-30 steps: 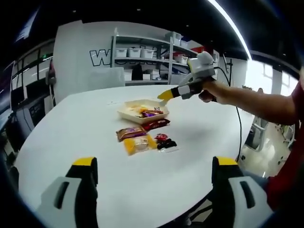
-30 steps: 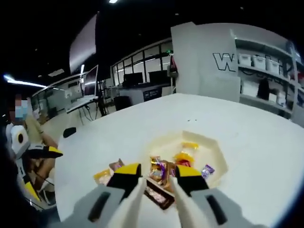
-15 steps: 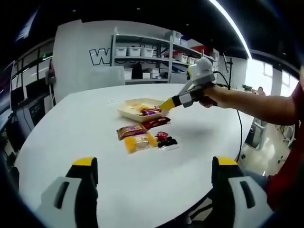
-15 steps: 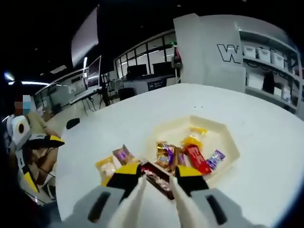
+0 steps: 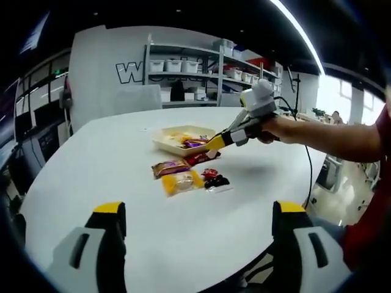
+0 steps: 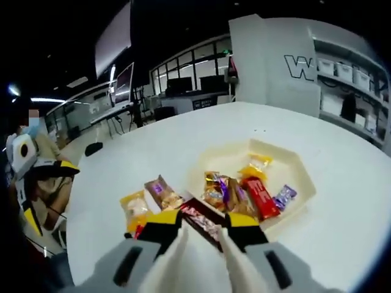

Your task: Place the target food into the container with the food tongs after gripping and lifting it, then release it inside without dropping or visibly crushing the food.

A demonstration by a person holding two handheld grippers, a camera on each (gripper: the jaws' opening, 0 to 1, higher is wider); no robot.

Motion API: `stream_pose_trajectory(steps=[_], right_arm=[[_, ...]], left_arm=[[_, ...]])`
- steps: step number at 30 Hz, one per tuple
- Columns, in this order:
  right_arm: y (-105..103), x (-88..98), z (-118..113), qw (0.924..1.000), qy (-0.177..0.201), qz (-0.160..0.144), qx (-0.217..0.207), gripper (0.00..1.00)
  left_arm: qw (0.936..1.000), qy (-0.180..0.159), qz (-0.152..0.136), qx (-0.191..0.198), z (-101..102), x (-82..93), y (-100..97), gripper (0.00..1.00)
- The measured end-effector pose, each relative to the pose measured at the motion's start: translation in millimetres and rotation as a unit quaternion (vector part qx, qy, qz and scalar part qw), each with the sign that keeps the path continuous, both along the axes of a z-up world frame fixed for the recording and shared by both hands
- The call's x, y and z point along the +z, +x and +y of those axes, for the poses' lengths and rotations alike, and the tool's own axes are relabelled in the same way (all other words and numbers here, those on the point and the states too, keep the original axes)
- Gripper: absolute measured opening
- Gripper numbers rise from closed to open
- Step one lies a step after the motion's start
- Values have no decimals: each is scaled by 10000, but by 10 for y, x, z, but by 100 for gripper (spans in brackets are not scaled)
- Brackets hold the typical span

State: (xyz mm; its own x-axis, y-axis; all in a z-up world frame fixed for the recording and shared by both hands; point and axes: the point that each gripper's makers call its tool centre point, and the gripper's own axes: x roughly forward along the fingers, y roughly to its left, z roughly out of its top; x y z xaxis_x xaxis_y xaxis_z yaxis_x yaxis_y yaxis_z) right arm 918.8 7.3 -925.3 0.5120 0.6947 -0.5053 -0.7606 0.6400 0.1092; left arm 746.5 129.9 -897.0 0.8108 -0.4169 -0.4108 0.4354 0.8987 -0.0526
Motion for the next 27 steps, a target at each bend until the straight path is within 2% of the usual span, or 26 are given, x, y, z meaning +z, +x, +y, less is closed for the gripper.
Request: stream_pose_trajectory(steps=[13,24,26,27], right_arm=[[-202,3,-120,9995,100,268,-160,22],[-475,3,-210,9981,212,547,-195,22],[-481,14,-224,9987,112,469,-177,22],[-425,52,-236,9997,43,183,-162,22]], left_arm=[[9999,27,0,-147,-118,-11,-36,97],[9995,43,-11,-321,-260,-21,-70,96],[9994,51,-15,-341,-276,-19,-71,96],[9994,47,-19,-348,-279,-16,-71,96]])
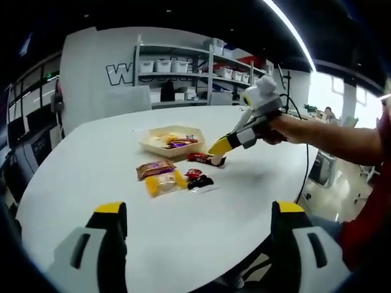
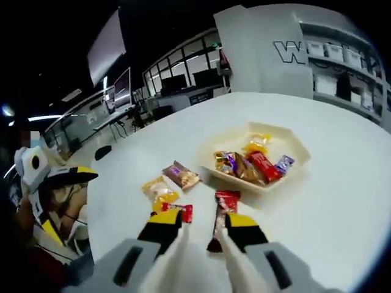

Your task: Place the target food into the container with the food tongs after gripping and lifting it, then release it inside without dropping or visibly crushing the food.

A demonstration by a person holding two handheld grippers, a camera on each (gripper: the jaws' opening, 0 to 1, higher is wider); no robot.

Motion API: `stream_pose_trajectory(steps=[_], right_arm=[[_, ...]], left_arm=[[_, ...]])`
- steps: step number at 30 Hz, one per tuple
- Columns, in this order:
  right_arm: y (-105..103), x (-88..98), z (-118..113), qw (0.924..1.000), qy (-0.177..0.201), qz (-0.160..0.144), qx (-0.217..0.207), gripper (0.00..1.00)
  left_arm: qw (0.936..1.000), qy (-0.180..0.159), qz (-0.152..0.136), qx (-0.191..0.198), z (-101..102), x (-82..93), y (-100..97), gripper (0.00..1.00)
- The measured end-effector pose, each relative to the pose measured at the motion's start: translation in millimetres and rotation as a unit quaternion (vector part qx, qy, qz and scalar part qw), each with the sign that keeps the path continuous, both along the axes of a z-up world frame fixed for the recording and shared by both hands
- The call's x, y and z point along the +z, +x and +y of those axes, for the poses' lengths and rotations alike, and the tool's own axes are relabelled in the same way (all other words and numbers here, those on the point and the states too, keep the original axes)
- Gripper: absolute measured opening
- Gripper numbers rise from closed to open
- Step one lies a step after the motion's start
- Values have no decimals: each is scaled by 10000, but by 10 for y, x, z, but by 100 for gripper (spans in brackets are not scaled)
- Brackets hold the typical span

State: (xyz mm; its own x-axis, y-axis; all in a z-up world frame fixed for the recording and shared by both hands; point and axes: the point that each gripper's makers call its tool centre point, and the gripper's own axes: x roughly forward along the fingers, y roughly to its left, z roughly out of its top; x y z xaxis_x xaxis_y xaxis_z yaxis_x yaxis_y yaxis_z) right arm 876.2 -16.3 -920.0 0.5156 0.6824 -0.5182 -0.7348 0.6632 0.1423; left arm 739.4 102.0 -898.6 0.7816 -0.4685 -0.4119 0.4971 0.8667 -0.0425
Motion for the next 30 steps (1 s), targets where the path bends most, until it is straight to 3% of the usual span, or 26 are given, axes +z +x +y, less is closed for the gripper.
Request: stream_pose_trajectory(steps=[5,11,17,18,19,23,28,30], right_arm=[[129,46,29,9995,11,-311,-87,24],[218,-98,121,9972,-320,-677,56,24],[260,-68,137,9967,-302,-756,23,24],[296,-7,129,9948,-297,-970,-11,24],[297,19,127,9946,-262,-1000,-27,24],[340,-66,129,9967,-272,-761,-11,24],[297,-239,108,9960,-595,-660,92,25],[303,-229,100,9974,-419,-584,2,25]], left_arm=[[10000,1,-14,26,22,17,-2,96],[10000,24,1,94,88,12,-7,96],[9999,42,25,161,151,-4,-7,96],[9999,37,28,165,155,-3,-5,96],[9999,34,24,167,157,0,-3,96],[9998,30,18,178,166,7,9,96],[9998,18,30,185,168,-2,3,96],[9998,33,43,193,180,-14,-4,96]])
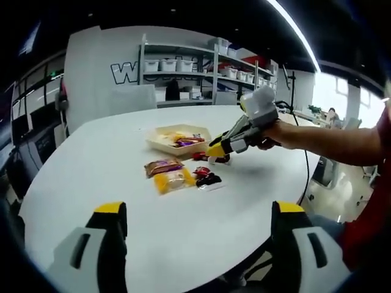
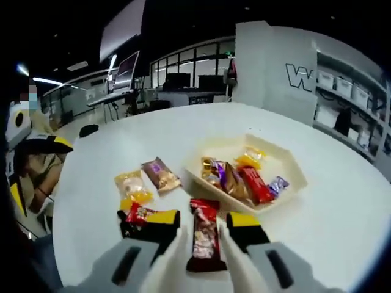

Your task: Place the target food into the container with the food tongs after gripping and lifting it, then release it inside without dropping or visibly crushing the food.

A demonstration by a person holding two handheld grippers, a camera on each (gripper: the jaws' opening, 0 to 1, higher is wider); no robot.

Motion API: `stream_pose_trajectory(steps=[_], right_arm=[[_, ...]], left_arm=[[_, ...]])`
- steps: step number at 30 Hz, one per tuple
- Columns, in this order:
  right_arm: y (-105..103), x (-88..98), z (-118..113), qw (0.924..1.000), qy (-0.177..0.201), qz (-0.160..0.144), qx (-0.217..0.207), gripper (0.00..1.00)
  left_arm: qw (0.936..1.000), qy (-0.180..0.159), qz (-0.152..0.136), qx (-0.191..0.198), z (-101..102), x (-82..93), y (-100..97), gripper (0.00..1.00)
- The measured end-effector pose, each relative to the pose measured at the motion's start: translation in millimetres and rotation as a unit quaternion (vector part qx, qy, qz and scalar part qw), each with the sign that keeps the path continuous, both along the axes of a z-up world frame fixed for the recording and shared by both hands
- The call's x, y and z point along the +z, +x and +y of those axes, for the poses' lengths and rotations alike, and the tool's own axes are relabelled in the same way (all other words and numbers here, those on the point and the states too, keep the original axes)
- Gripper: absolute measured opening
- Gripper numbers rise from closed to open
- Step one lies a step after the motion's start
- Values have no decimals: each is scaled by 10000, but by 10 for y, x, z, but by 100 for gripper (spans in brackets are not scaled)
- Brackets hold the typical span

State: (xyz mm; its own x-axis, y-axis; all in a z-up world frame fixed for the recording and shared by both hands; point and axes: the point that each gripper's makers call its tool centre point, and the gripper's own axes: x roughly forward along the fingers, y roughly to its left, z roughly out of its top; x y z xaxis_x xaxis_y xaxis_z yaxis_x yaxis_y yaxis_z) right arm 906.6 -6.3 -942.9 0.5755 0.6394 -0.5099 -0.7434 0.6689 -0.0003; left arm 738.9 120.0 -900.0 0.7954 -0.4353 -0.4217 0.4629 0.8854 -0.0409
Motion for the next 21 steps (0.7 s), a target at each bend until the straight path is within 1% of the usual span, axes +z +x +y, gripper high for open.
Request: stream_pose_trajectory(steps=[5,10,12,18,21], right_arm=[[-3,16,3,10000,42,-33,34,24],[23,19,-20,9999,-4,36,-144,18],[23,19,-23,9999,-17,57,-160,17],[22,13,-25,9998,-111,124,-125,17],[9,15,-32,9995,-109,229,-169,17]], left_arm=[[10000,-2,10,26,29,-2,0,96],[10000,3,-14,5,12,14,13,95],[10000,-8,-14,-12,-3,14,10,95],[10000,-8,-2,-33,-19,8,2,95],[10000,-34,-38,-18,-15,31,3,95]])
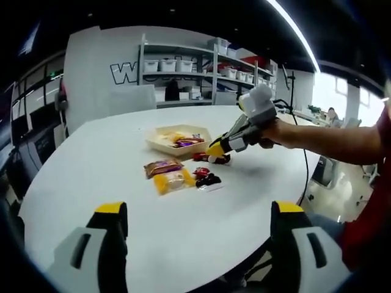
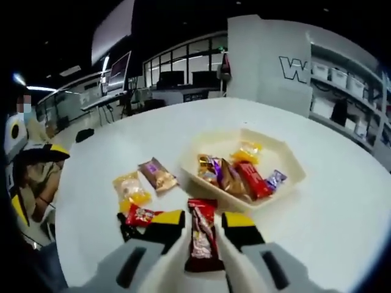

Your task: Place the target food into the container with the food tongs after gripping and lifting it, then release it inside without dropping or visibly crushing the food.

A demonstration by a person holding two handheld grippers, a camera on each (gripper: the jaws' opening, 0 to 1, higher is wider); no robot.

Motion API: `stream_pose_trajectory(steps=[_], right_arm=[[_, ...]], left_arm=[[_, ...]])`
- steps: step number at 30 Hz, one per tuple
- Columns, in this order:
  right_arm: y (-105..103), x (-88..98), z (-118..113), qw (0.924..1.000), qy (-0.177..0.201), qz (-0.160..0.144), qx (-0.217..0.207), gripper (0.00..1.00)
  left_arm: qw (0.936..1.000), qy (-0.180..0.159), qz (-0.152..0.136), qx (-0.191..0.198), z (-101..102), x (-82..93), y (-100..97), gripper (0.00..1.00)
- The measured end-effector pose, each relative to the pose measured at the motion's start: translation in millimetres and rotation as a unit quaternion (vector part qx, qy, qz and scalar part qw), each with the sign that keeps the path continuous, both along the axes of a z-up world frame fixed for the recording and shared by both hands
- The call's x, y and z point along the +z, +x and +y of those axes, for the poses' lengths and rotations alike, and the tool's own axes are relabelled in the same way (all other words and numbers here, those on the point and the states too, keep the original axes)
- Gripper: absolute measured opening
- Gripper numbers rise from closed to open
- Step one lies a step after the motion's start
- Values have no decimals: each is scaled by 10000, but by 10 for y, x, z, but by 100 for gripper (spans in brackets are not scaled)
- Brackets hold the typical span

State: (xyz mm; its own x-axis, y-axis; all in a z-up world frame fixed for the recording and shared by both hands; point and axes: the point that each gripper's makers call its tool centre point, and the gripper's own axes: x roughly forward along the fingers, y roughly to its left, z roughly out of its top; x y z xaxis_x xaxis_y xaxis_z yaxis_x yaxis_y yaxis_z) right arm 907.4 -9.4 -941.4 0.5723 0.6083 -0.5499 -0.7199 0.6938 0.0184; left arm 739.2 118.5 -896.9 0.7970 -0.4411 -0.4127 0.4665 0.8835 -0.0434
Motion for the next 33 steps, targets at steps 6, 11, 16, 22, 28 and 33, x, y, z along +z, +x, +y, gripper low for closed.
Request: stream_pose_trajectory(steps=[6,11,16,22,28,33], right_arm=[[-69,15,9,9990,249,359,-136,17],[-107,119,6,9985,395,338,-145,17],[-98,260,19,9984,477,273,-132,17],[-92,441,57,9984,551,115,-74,18],[-96,553,84,9985,539,-40,-29,18],[-41,643,44,9983,559,-127,-73,18]], left_arm=[[10000,-27,-15,21,8,6,-3,96],[10000,-62,2,57,2,-7,-16,98],[10000,-65,7,68,0,-12,-18,99],[9999,-93,22,76,1,-18,-29,99],[9998,-152,45,103,9,-31,-40,99],[9998,-156,38,75,-5,-24,-43,99]])
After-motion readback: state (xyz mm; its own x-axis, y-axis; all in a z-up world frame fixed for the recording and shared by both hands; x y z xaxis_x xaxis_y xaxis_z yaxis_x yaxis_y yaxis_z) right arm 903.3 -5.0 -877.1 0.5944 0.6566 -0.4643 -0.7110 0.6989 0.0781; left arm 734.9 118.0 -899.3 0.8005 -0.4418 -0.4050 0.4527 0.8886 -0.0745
